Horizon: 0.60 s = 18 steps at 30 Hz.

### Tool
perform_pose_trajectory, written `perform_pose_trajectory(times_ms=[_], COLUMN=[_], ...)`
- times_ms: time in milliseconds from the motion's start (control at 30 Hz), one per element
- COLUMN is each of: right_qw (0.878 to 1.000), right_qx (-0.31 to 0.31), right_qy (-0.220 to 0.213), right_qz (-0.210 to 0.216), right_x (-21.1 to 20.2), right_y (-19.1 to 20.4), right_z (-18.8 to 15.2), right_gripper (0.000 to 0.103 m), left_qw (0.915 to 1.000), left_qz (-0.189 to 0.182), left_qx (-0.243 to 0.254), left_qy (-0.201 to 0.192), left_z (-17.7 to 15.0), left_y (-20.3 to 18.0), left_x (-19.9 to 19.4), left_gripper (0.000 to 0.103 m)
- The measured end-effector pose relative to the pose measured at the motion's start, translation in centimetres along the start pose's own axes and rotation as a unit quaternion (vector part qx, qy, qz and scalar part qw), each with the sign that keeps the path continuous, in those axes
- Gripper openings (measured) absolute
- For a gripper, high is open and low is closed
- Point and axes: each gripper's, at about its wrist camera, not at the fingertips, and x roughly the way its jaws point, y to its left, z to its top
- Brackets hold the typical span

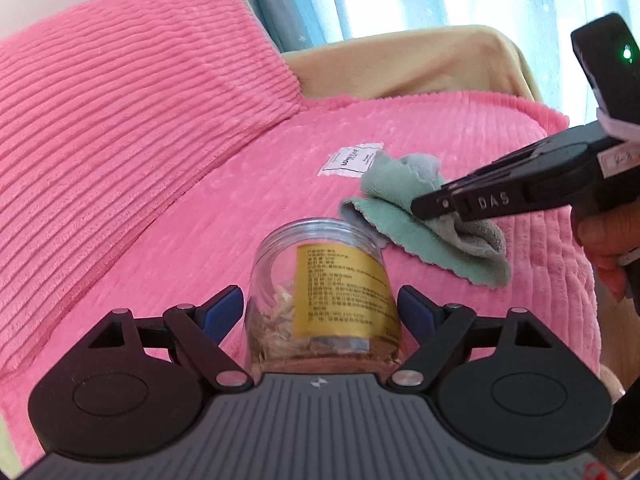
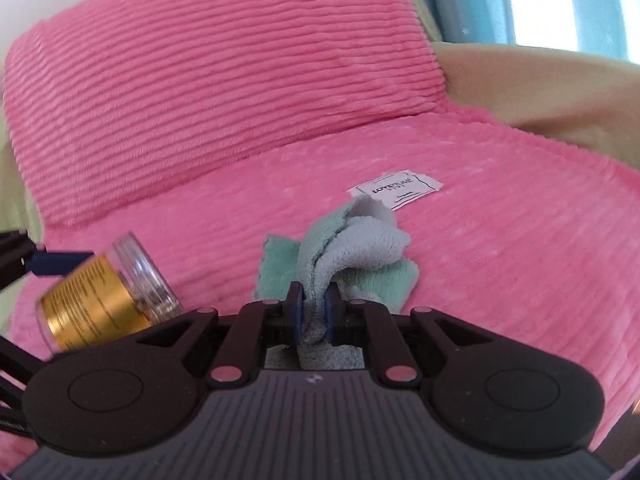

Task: Clean container
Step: 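Tilt the clear jar onto its side with the left gripper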

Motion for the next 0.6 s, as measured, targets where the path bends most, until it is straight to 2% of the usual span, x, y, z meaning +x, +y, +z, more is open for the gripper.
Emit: perform_pose_trajectory(times_ms=[100, 200, 433, 533, 600], right_qw=[1.0, 0.999, 0.999, 0.999, 0.999], right_qx=[-0.021, -0.026, -0.006, -0.002, 0.01], right_qy=[-0.001, 0.011, 0.001, -0.004, -0.008], right_qz=[-0.01, -0.016, -0.035, -0.032, -0.03], right_x=[-0.5, -1.0, -0.9, -0.9, -0.9], right_y=[0.5, 0.6, 1.1, 1.4, 1.3], right_z=[-0.3, -0.9, -1.8, -1.9, -2.0], right_gripper=[0.015, 0.015, 0.016, 0.023, 0.023], left_qw=[0.9998, 0.9997, 0.9999, 0.9998, 0.9997], left_qz=[0.011, 0.015, 0.011, 0.014, 0.016], left_qx=[-0.004, -0.013, -0.012, -0.012, -0.018], left_qy=[-0.017, -0.011, -0.002, -0.002, -0.003], left_z=[-0.9, -1.5, -2.4, -2.5, -2.4], left_y=[0.1, 0.2, -0.6, -0.8, -0.7], left_x=[-0.3, -0.3, 0.6, 0.8, 0.8], left_gripper=[0.092, 0.097, 0.099, 0.099, 0.099])
